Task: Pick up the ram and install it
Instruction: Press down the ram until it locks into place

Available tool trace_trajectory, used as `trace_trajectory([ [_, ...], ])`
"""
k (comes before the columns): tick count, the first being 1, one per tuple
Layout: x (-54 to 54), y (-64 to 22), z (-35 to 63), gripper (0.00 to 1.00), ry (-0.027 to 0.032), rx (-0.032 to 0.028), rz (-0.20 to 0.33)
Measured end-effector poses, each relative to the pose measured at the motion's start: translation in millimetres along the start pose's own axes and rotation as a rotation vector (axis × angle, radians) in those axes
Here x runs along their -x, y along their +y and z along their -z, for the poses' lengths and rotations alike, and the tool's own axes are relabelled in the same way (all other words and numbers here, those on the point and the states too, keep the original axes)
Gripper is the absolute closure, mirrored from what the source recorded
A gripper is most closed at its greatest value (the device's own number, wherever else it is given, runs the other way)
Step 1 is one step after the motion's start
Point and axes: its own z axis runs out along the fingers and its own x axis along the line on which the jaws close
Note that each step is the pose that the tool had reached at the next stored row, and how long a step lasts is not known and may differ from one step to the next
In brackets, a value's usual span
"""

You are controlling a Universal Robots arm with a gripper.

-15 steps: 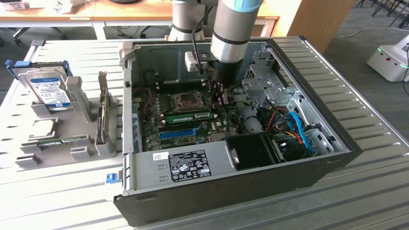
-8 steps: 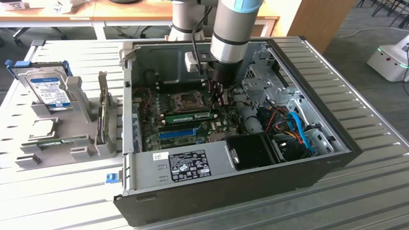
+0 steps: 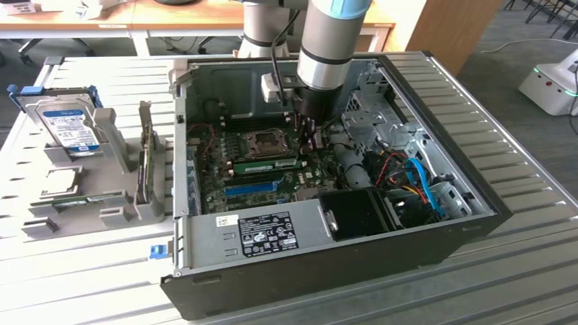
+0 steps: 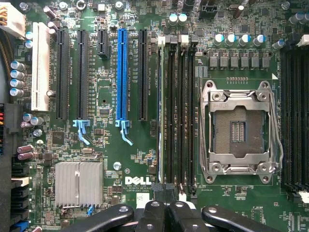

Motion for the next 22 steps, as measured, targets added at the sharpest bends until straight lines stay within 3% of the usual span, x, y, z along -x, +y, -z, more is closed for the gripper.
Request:
trace_trajectory([
  [22,0.0,-0.1,-1.5,0.89,-0.0001,-0.0001,0.0],
])
